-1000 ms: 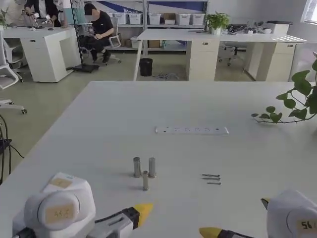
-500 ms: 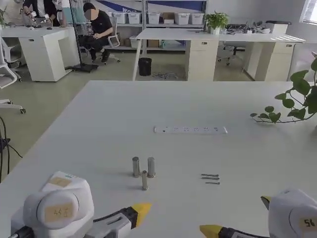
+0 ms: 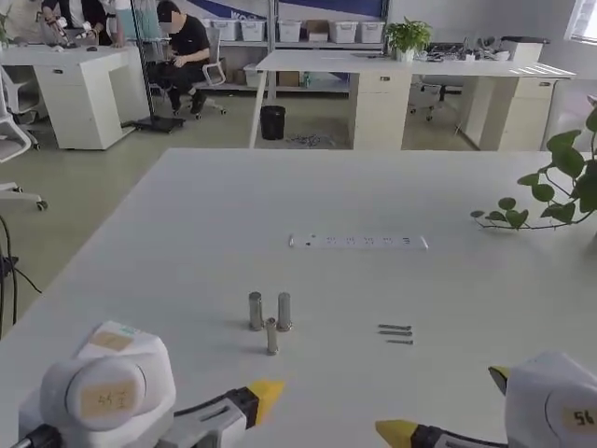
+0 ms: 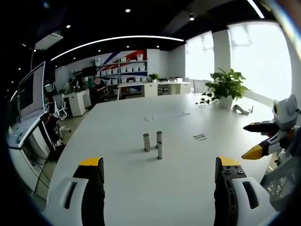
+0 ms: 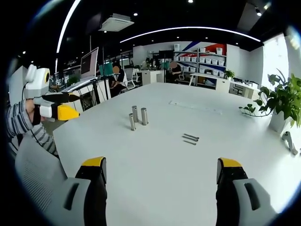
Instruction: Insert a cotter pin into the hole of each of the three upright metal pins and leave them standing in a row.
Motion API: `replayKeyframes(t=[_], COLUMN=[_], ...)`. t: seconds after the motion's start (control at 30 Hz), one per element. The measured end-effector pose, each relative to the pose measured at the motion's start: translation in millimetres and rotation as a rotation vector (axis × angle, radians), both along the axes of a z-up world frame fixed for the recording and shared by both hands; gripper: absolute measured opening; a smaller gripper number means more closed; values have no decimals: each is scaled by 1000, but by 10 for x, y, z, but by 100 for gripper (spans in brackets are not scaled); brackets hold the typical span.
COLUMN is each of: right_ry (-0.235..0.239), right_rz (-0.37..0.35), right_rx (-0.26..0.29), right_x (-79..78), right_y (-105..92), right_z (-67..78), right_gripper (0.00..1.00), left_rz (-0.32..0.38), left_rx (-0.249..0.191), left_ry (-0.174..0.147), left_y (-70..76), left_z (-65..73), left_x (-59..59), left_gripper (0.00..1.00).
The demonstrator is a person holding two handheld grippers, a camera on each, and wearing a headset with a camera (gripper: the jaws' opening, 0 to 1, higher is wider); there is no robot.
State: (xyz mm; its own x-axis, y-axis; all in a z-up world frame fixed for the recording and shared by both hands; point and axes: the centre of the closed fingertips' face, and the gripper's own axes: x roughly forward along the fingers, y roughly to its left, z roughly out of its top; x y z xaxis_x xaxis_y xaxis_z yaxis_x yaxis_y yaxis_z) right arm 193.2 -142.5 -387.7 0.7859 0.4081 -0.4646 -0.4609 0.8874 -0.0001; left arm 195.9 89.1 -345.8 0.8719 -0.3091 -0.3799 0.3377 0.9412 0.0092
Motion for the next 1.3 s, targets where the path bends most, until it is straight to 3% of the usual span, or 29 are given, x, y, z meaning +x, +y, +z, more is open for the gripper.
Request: replayKeyframes(t=[0.5,0.9,1.0,1.17,1.3], right_ry=[-14,-16,-17,-14,-3], right_rz=[2,24,32,30,27], right_rx=[5,10,10,39,64], right_x=[36,72,97,130,176], right_y=[20,50,57,64,74], right_z=[17,-14,-13,-4,-30], right_gripper=[95,93,91,82,77], left_rz=[-5,-36,-52,-73,-99], left_rx=[3,25,31,75,65], left_ry=[3,12,21,38,49], left_y=[8,15,-3,-7,-35], left_z=[-24,-134,-213,-405,-515], left_x=[40,108,171,319,466], left_gripper=[94,84,79,70,64])
